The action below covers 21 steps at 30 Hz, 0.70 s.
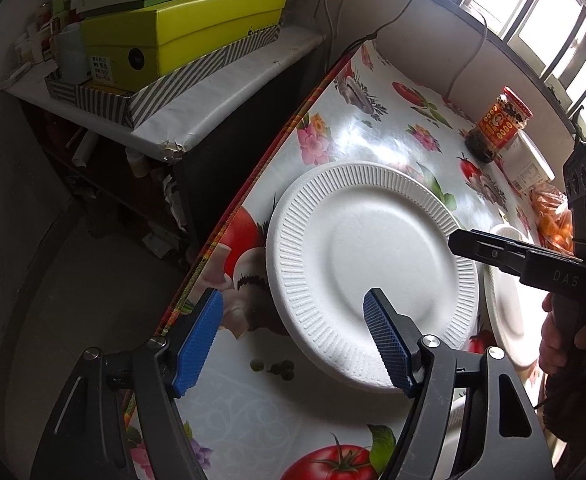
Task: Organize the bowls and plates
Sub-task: 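Move the right tool toward a white paper plate while the left tool approaches the large plate, then close the right tool on a plate rim while the left tool grips the large plate rim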
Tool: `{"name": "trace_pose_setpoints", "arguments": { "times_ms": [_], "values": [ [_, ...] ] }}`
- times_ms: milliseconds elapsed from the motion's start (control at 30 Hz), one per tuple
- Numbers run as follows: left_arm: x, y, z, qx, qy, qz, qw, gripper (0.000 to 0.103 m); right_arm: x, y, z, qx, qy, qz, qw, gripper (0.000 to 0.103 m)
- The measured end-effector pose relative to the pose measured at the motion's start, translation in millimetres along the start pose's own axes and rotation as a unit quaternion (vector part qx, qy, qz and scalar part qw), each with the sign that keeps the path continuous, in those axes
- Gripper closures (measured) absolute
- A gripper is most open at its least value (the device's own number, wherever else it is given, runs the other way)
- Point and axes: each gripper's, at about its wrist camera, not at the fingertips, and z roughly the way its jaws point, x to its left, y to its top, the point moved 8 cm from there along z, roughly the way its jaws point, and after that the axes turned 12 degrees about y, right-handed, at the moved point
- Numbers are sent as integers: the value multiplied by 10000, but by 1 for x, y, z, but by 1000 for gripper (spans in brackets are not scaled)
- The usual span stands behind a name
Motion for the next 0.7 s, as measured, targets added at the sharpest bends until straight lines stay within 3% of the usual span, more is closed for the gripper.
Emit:
{"name": "trace_pose_setpoints", "arguments": {
  "times_ms": [33,200,300,467,600,700],
  "values": [
    [-1,0,1,15,-29,7,10000,40,0,0,0,3,-3,15,10000,41],
    [-1,0,3,45,-64,-22,10000,41,1,-1,0,9,60,41,10000,52],
    [-1,0,3,51,-109,-58,9999,56,1,-1,0,-3,66,47,10000,59],
    [-1,0,5,84,-117,-75,9999,58,1,-2,1,6,96,76,9999,66],
    [-2,-1,6,104,-142,-79,9998,68,0,-2,0,-16,96,95,9999,70],
    [-2,-2,7,122,-134,-65,9998,69,0,-2,0,-19,68,95,9999,76]
  ]
}}
